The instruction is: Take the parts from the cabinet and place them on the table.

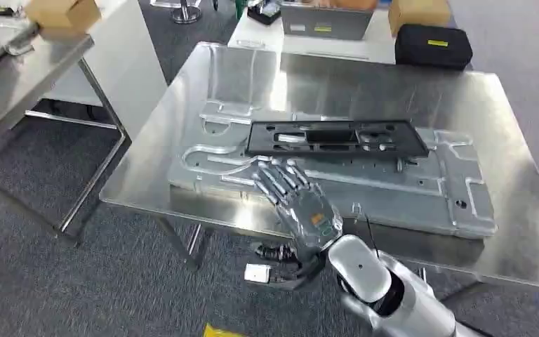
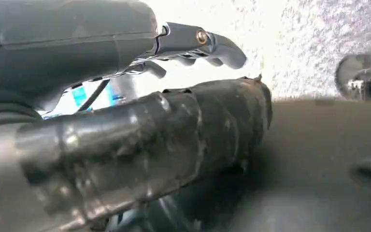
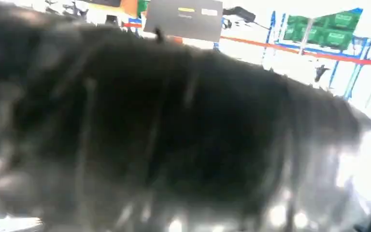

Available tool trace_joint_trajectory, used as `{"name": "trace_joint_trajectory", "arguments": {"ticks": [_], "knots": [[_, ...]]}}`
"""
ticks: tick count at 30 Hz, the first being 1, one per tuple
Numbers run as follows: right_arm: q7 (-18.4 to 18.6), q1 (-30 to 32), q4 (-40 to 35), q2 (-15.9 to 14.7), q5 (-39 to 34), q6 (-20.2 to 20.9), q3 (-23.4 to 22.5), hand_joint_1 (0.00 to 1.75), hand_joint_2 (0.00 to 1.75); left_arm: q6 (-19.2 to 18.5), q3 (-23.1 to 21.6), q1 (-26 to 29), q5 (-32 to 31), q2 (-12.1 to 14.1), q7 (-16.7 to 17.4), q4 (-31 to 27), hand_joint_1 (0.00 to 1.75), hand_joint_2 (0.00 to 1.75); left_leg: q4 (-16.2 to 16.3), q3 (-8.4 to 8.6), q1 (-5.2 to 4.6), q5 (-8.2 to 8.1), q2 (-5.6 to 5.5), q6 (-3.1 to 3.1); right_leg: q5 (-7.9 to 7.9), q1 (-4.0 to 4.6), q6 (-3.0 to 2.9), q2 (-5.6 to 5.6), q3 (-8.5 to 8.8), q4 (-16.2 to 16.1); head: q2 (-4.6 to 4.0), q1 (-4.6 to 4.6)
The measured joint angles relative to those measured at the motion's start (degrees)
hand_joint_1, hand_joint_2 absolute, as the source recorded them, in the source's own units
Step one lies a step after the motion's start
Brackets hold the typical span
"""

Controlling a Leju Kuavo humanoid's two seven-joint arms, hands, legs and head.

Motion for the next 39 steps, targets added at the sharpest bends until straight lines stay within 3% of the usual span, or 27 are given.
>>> {"name": "trace_joint_trajectory", "arguments": {"ticks": [1,3,4,5,6,8,10,11,12,16,18,20,21,22,23,25,26,27,28,30,31,32,33,35,36,37,39], "knots": [[0.02,0.02,0.02,0.00,0.00,0.00,0.00,0.00,0.00,0.00,0.00,0.04,0.00,-0.02,0.00,0.00,0.00,0.00,-1.20,-0.33,0.88,1.57,0.20,0.30,0.09,0.07,0.37,0.06,-0.29,0.06,0.00,0.07],[0.04,0.13,0.02,0.00,0.00,0.11,0.00,0.00,0.00,-0.15,0.00,0.01,0.00,-0.07,0.13,0.00,0.00,0.00,-1.62,-1.78,0.74,3.31,0.54,1.14,-6.82,-0.05,0.59,0.36,-1.53,3.60,0.00,0.13],[0.07,0.17,0.00,0.00,0.00,0.13,0.00,0.00,0.00,-0.20,-0.02,0.04,-0.06,-0.07,0.37,0.00,0.00,0.00,-1.62,-2.69,0.73,3.97,0.66,1.06,-10.49,-0.08,0.81,0.32,-2.18,7.22,0.00,0.11],[0.07,0.41,0.00,0.00,-0.24,0.22,0.00,0.00,0.00,-0.22,-0.09,0.08,-0.15,-0.11,0.59,0.00,0.00,0.00,-1.53,-3.50,0.72,4.73,0.72,1.03,-13.24,-0.16,1.03,0.31,-2.65,11.12,0.00,0.09],[0.07,0.87,-0.05,0.00,-0.50,0.33,0.00,0.00,0.00,-0.22,-0.15,0.11,-0.43,-0.11,0.66,0.00,0.00,0.00,-1.44,-4.68,0.73,5.52,0.78,0.95,-13.89,-0.20,1.26,0.31,-2.89,14.77,0.00,0.11],[0.04,1.76,-0.40,-0.02,-1.33,0.79,0.00,0.00,0.00,-0.20,-0.31,0.15,-0.68,-0.11,0.87,0.00,0.00,0.00,-0.90,-6.85,0.78,6.82,0.78,0.65,-10.20,-0.38,1.53,0.30,-0.75,15.67,0.00,0.09],[-0.04,1.92,-0.72,0.44,-1.35,1.64,0.46,0.00,0.00,-0.37,-0.44,0.25,-0.74,-0.07,1.16,0.00,0.00,0.00,0.05,-8.72,0.83,7.56,0.74,0.15,-7.17,-0.58,1.45,0.25,5.08,9.13,0.00,0.11],[0.29,1.81,-0.70,1.05,-0.89,2.65,1.05,0.00,0.00,-0.42,-0.50,0.16,-0.74,0.07,1.38,0.00,0.00,0.00,0.69,-9.32,0.87,7.83,0.76,-0.20,-8.88,-0.58,1.12,0.27,9.16,3.55,0.00,0.11],[0.89,1.71,-0.55,2.24,-0.46,3.32,1.72,0.00,0.00,-0.57,-0.55,0.20,-0.83,0.15,1.64,0.00,0.00,0.00,1.36,-9.83,0.61,8.09,0.81,-0.57,-10.79,-0.10,0.78,0.36,11.54,-0.60,0.00,0.07],[2.47,2.34,0.04,5.14,-0.13,4.11,4.35,0.00,0.00,-0.39,-1.07,0.35,-2.41,0.39,2.60,0.00,0.00,0.00,0.84,-10.06,0.69,9.93,0.74,-2.15,-9.91,-0.05,-1.08,0.03,10.31,-1.35,0.00,0.09],[3.17,3.53,0.02,5.68,-0.61,3.78,4.92,0.00,0.00,0.85,-1.42,0.44,-2.69,0.39,2.45,0.00,0.00,0.00,4.26,-11.56,1.06,4.07,0.48,-2.65,-8.60,-0.29,-2.04,-0.20,9.12,-1.44,0.00,0.05],[3.44,8.23,-1.30,4.74,-1.18,2.49,4.04,0.00,0.00,2.14,-1.84,0.65,-3.19,0.04,1.70,0.00,0.00,0.00,12.64,-13.30,1.32,-2.89,0.50,-3.15,-7.41,-0.22,-2.09,-0.23,7.69,-1.38,0.00,0.07],[2.90,11.72,-2.50,3.64,-1.42,1.20,3.34,0.00,0.00,2.69,-1.99,0.75,-3.39,-0.15,1.24,0.00,0.00,0.00,16.70,-13.83,1.37,-4.37,0.52,-3.30,-6.87,-0.17,-1.92,-0.27,6.89,-1.31,0.00,0.04],[1.94,15.03,-3.87,2.19,-1.85,-0.47,2.36,0.00,0.00,3.39,-2.08,0.82,-3.59,-0.26,0.50,0.00,0.00,0.00,18.80,-13.56,1.43,-3.93,0.52,-3.35,-6.40,-0.18,-1.80,-0.30,6.12,-1.21,0.00,0.07],[1.24,18.79,-4.83,0.64,-2.18,-2.11,1.15,0.00,0.00,3.84,-2.08,0.99,-3.56,-0.37,-0.17,0.00,0.00,0.00,18.52,-12.16,1.50,-1.99,0.50,-3.30,-5.90,-0.20,-1.65,-0.22,5.59,-1.06,0.00,0.05],[1.12,25.66,-6.01,-1.38,-2.65,-5.25,-0.92,0.00,0.00,4.15,-2.08,1.13,-3.21,-0.44,-1.18,0.00,0.00,0.00,11.41,-5.98,1.60,1.59,-0.12,-2.95,-4.93,-0.21,-1.24,0.59,4.16,-0.75,0.00,0.04],[1.37,28.01,-6.40,-2.27,-2.84,-6.16,-1.55,0.00,0.00,4.15,-2.08,1.23,-3.02,-0.44,-1.46,0.00,0.00,0.00,5.66,-1.66,1.67,1.36,-2.05,-2.56,-4.38,-0.27,-1.01,1.16,3.65,-0.62,0.00,0.04],[1.94,29.55,-6.73,-2.82,-2.93,-6.64,-1.73,0.00,0.00,4.15,-2.08,1.40,-2.97,-0.42,-1.57,0.00,0.00,0.00,0.51,1.69,1.45,-0.42,-4.25,-2.04,-3.98,0.05,-0.65,1.85,3.16,-0.46,0.00,0.04],[2.16,30.65,-7.00,-3.21,-2.97,-6.71,-1.77,0.00,0.00,4.15,-2.05,1.45,-2.97,-0.42,-1.62,0.00,0.00,0.00,-1.16,2.39,1.55,-0.96,-3.91,-1.98,-3.26,-0.06,-0.30,2.50,3.00,-0.53,0.00,0.09],[3.58,32.33,-7.45,-4.00,-2.91,-5.82,-2.27,0.00,0.00,4.13,-2.05,1.21,-2.78,-0.42,-1.79,0.00,0.00,0.00,-1.01,1.78,1.07,-0.35,-2.73,-1.40,-1.77,-0.49,0.70,3.92,2.80,-1.37,0.00,0.04],[4.80,33.19,-7.50,-4.35,-2.91,-4.83,-2.47,0.00,0.00,4.13,-2.01,1.16,-2.56,-0.46,-1.92,0.00,0.00,0.00,-1.69,1.55,1.17,0.50,-2.10,-0.78,-1.06,-0.12,1.35,4.61,2.60,-1.78,0.00,0.11],[6.35,34.19,-7.33,-4.59,-3.58,-4.18,-2.60,0.00,0.00,4.09,-1.97,0.97,-2.58,-0.50,-2.05,0.00,0.00,0.00,-2.13,1.29,1.61,1.31,-0.91,-0.25,-2.30,-0.53,1.21,3.92,2.33,-0.96,0.00,0.07],[8.60,35.24,-6.71,-4.59,-5.28,-4.00,-2.82,0.00,0.00,3.93,-1.97,0.98,-2.60,-0.50,-2.16,0.00,0.00,0.00,-2.25,0.42,1.44,2.01,-0.49,0.62,-6.33,-0.28,1.20,2.10,1.35,1.44,0.00,0.31],[11.94,35.97,-1.75,-4.13,-7.33,-4.24,-3.96,0.00,0.00,3.52,-1.97,1.23,-3.04,-0.63,-2.27,0.00,0.00,0.00,-2.21,-0.96,1.17,3.05,0.78,1.07,-12.50,-0.40,1.53,1.08,-0.21,8.29,0.00,0.24],[12.21,35.93,4.47,-2.96,-9.92,-4.85,-5.47,0.00,0.00,3.08,-1.97,1.31,-3.45,-0.72,-2.27,0.00,0.00,0.00,-2.14,-1.86,1.02,3.72,1.43,1.10,-14.36,-0.48,1.79,0.93,-0.77,12.28,0.00,0.24],[9.94,35.59,12.07,-1.41,-13.48,-5.75,-7.97,0.00,0.00,2.69,-2.01,1.32,-3.89,-0.81,-2.27,0.00,0.00,0.00,-1.88,-2.56,0.98,4.32,2.12,1.09,-13.87,-0.56,2.03,0.88,-0.64,14.57,0.00,0.22],[1.77,33.82,28.88,1.05,-22.36,-7.30,-15.40,0.00,0.00,2.36,-2.03,1.29,-4.17,-0.83,-2.27,0.00,0.00,0.00,-0.88,-4.62,0.90,5.14,3.12,0.96,-9.18,-0.78,2.30,0.45,2.10,13.32,0.00,0.20]]}}
